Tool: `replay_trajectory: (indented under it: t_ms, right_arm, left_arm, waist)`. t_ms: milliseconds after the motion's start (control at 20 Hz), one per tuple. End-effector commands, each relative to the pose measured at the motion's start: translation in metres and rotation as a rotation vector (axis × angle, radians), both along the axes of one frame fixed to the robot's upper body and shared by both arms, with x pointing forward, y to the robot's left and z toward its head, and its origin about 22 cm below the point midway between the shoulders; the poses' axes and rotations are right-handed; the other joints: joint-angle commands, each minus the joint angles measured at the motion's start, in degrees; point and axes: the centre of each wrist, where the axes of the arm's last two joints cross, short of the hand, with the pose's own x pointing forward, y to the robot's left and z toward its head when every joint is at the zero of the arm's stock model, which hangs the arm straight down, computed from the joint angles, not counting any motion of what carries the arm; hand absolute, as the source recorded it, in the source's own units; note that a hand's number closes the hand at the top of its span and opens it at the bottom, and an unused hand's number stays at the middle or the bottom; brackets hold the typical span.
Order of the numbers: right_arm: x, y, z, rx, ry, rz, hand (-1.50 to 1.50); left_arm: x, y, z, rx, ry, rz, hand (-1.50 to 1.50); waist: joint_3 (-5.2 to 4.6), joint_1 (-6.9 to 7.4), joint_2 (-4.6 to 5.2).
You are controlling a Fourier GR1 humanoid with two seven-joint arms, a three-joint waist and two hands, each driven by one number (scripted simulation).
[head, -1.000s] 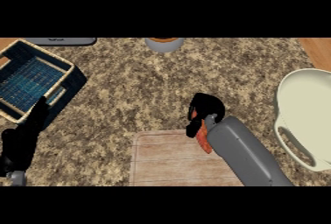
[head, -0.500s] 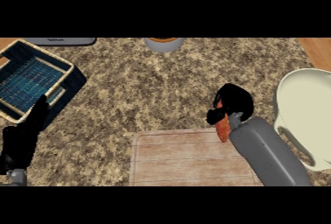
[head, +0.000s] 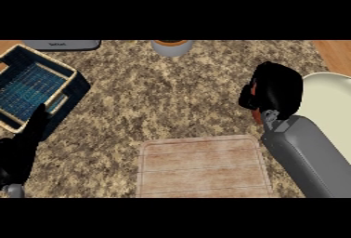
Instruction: Pick the sweet potato from the cutting board and place it in the pot
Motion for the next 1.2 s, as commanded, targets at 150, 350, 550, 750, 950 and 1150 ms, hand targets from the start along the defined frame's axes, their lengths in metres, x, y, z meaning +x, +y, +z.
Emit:
replay_trajectory:
  t_ms: [150, 350, 550, 750, 950, 1150]
  right_arm:
    - [-0.024, -0.009, 0.047, 0.075, -0.276, -0.171, 1.5]
    - [-0.036, -0.031, 0.069, 0.101, -0.354, -0.193, 1.5]
    - [-0.04, -0.068, 0.085, 0.089, -0.408, -0.211, 1.5]
    - [-0.036, -0.106, 0.095, 0.125, -0.449, -0.218, 1.5]
    - [-0.018, -0.147, 0.083, 0.162, -0.443, -0.221, 1.5]
    - [-0.003, -0.185, 0.062, 0.105, -0.41, -0.251, 1.5]
  left_arm:
    - [-0.005, 0.003, 0.006, 0.0, 0.008, -0.007, 0.0]
    - [-0.001, 0.021, 0.005, 0.003, 0.002, 0.001, 0.0]
    - [-0.017, 0.004, -0.005, 0.004, -0.016, -0.016, 0.0]
    - [0.003, -0.003, -0.014, -0.008, -0.008, -0.018, 0.0]
    - [-0.003, 0.012, 0.01, -0.006, 0.005, -0.02, 0.0]
    - [-0.004, 0.001, -0.004, 0.0, -0.013, -0.024, 0.0]
  waist:
    - [0.08, 0.32, 0.24]
    - [0.06, 0.13, 0.35]
    - [0.08, 0.84, 0.42]
    - [0.06, 0.68, 0.61]
    - [0.09, 1.17, 0.65]
    - [0.09, 1.26, 0.75]
